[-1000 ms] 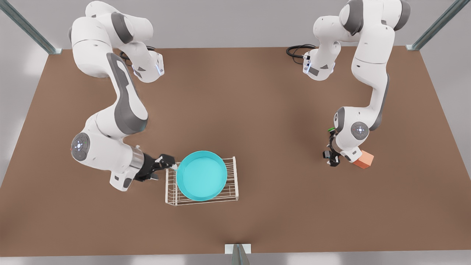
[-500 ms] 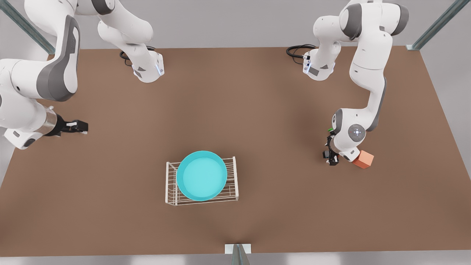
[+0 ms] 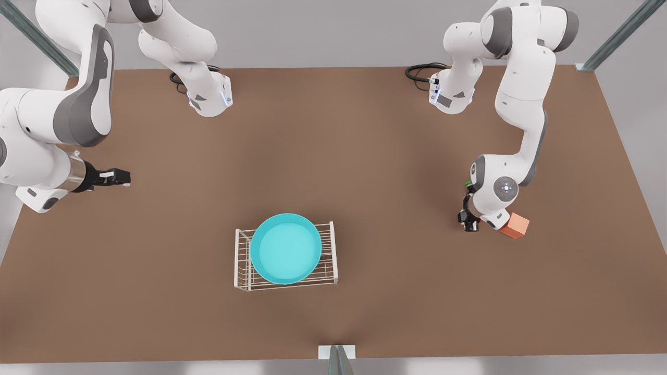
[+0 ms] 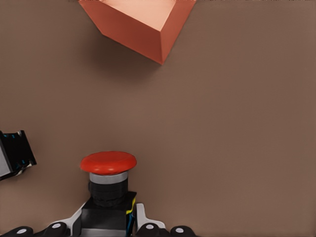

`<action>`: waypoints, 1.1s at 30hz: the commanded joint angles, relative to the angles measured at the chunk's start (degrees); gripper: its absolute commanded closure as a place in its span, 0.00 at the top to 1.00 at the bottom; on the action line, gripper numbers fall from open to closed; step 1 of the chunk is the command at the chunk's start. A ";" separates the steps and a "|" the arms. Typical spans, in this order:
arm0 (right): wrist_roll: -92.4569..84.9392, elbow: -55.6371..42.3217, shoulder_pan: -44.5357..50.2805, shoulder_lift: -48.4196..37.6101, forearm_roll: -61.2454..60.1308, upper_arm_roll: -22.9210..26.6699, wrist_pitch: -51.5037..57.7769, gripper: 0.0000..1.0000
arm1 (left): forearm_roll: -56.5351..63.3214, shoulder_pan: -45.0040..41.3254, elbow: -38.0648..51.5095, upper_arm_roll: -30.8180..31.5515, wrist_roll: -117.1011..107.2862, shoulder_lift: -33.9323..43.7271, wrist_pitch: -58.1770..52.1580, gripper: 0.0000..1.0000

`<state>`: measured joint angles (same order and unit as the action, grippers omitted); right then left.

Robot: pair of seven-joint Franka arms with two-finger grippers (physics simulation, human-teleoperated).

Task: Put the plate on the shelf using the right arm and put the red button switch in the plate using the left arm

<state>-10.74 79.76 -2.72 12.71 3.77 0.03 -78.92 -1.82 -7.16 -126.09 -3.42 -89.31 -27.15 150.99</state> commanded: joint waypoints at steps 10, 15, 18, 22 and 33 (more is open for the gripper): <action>-1.92 -0.04 -0.01 -0.14 -0.08 0.15 0.09 1.00 | 0.15 -1.71 0.06 -0.36 -2.27 6.32 -6.14 0.44; -1.92 -0.04 -0.01 -0.32 -0.08 0.23 0.09 1.00 | 0.15 -7.07 3.75 -0.36 -5.08 13.17 -11.50 0.44; -2.01 0.05 -0.01 -0.49 0.01 0.32 -0.35 1.00 | 0.06 -15.86 12.71 -1.24 -14.14 13.09 -20.20 0.44; -1.92 -0.04 -0.01 -0.49 0.01 0.58 -0.35 1.00 | -0.12 -21.05 25.72 -0.54 -19.23 10.71 -32.77 0.44; -1.92 0.05 -0.01 -0.32 0.01 0.67 -0.35 1.00 | 0.24 -33.80 66.85 1.66 -34.62 -14.95 -32.43 0.44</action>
<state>-12.35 79.76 -2.72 12.44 3.80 0.68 -79.28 -1.55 -40.45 -59.85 -1.44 -107.08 -41.91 115.27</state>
